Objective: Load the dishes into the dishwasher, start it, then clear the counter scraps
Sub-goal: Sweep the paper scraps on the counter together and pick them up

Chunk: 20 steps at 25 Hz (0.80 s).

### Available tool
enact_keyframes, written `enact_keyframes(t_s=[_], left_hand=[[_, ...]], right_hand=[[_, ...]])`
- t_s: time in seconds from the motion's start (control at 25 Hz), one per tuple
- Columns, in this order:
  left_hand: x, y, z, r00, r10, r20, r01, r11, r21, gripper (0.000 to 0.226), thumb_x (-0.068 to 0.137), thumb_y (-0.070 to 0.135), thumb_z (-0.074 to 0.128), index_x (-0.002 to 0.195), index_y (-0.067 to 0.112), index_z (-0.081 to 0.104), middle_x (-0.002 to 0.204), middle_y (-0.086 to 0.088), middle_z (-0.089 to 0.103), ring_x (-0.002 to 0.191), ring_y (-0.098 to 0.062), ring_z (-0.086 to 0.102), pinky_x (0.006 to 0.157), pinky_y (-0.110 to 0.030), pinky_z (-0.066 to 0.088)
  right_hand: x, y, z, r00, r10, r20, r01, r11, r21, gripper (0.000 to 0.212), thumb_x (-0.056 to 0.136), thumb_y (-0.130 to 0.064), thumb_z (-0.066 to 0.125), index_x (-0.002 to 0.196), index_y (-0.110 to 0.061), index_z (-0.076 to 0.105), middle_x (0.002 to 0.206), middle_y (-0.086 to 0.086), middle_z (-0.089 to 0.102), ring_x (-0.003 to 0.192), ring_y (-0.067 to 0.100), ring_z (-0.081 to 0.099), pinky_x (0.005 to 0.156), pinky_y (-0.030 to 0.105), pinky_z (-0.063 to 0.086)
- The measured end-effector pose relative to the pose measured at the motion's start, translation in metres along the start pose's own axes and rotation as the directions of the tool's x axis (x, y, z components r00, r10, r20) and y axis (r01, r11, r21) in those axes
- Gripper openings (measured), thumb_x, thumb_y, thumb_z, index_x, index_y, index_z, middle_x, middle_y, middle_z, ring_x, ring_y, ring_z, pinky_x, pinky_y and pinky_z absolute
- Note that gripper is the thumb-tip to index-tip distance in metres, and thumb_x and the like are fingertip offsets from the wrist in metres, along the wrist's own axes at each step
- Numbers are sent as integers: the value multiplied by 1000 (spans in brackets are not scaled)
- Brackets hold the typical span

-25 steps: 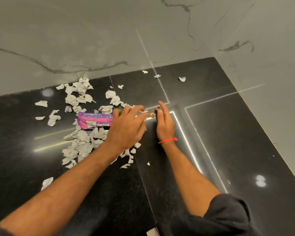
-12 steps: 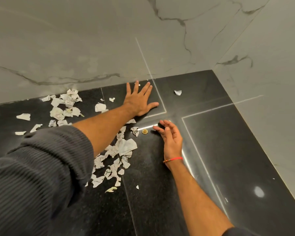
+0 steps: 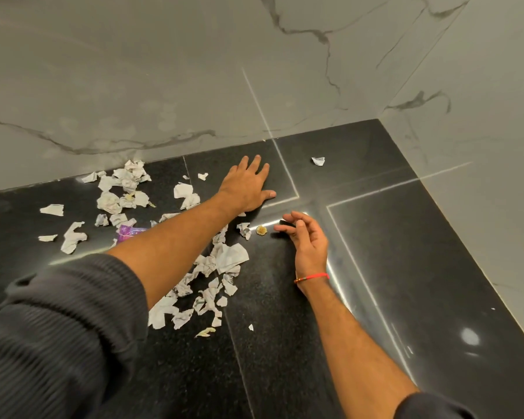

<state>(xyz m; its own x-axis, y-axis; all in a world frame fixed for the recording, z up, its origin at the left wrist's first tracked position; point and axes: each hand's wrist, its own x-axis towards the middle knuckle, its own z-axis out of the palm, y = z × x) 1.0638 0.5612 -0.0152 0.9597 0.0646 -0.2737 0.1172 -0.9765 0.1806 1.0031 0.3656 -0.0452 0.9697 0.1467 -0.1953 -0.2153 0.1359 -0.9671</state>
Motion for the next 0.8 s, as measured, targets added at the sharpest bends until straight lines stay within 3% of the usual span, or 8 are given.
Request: enact_keyframes(t_s=[0.12,0.2,0.28,0.4,0.56,0.64,0.72,0.8], left_hand=[[9,4,1,997,-41,65,43,999,-33,86,96,61,53,161,18,18,170,-10,8,155,-36,8,121,-52,23],[5,7,0,998,-47,48,50,997,-64,83,97,57,55,161,18,20,169,-8,9,155,-34,8,121,-52,23],[-10,10,-1,999,-40,30,42,997,-70,75,100,50,55,160,17,25,169,-7,14,155,-32,11,120,-51,26],[-54,2,5,999,33,-4,-33,997,-69,51,104,37,52,148,12,46,159,-6,36,147,-26,32,115,-45,39],[-127,-21,24,981,167,-95,-173,983,-62,38,105,43,42,115,20,70,119,3,67,116,-18,58,110,-45,40],[-137,-40,25,972,129,-199,-144,987,-64,38,105,46,40,123,26,67,132,3,64,126,-16,54,120,-50,30],[-125,-64,21,968,-29,-250,4,995,-103,47,104,47,41,145,25,51,159,-4,40,146,-24,36,122,-53,21],[-109,-84,14,979,-164,-120,147,979,-139,67,102,58,39,159,24,27,169,-9,12,155,-33,12,123,-56,13]], right_hand=[[21,-13,3,996,-6,-84,-6,991,-136,19,101,-6,46,111,-9,62,100,16,65,62,28,66,62,38,57],[59,-20,3,981,-180,-78,114,846,-521,27,95,-6,49,115,-17,63,112,6,56,76,29,67,79,44,57],[105,-36,5,964,-266,22,189,621,-761,42,90,-7,55,132,-13,56,134,10,42,110,34,59,105,42,44],[153,-53,6,983,-97,153,177,338,-924,66,97,-27,54,154,-10,26,162,18,9,148,33,18,121,47,20],[120,-32,27,954,130,271,257,118,-959,71,103,-49,31,157,-8,11,166,9,0,152,24,-5,121,53,-5],[65,-6,43,911,79,405,378,229,-897,62,105,-47,28,156,-14,20,166,3,7,152,15,-2,120,48,-9],[14,8,49,906,-23,422,369,530,-763,49,105,-38,35,151,-21,35,162,-4,24,149,3,12,124,44,-3],[-17,12,40,948,-61,312,232,805,-546,42,104,-27,45,146,-23,43,157,-8,33,145,-1,24,124,38,14]])
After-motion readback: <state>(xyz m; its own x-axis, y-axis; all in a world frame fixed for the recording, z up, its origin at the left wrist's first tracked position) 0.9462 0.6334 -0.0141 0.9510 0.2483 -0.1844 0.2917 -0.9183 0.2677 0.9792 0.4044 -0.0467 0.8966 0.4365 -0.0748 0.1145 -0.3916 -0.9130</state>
